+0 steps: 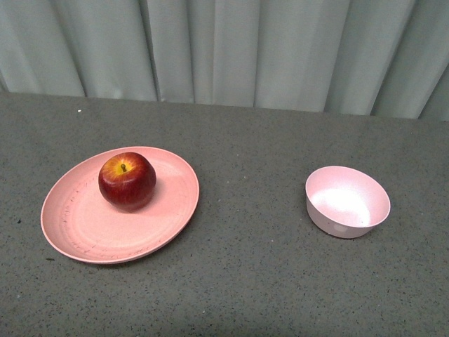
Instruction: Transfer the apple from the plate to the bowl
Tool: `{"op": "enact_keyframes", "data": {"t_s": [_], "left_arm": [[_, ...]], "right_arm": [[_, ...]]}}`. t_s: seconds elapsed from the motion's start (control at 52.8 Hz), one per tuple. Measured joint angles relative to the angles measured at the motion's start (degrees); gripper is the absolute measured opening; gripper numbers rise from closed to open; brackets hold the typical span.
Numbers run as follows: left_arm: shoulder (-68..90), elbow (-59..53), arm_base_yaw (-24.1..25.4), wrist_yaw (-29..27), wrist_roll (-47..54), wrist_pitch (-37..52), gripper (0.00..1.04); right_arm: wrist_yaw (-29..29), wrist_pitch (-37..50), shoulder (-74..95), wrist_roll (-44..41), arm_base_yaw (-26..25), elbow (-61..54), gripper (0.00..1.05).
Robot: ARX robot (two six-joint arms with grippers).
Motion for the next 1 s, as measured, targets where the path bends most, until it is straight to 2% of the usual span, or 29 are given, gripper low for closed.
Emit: {"op": "enact_keyframes", "data": {"t_s": [1.003], "left_arm": [[0.02,0.00,0.00,0.00,0.00,0.00,0.98]], "right_arm": [[0.00,0.00,0.00,0.00,0.00,0.00,0.95]]}}
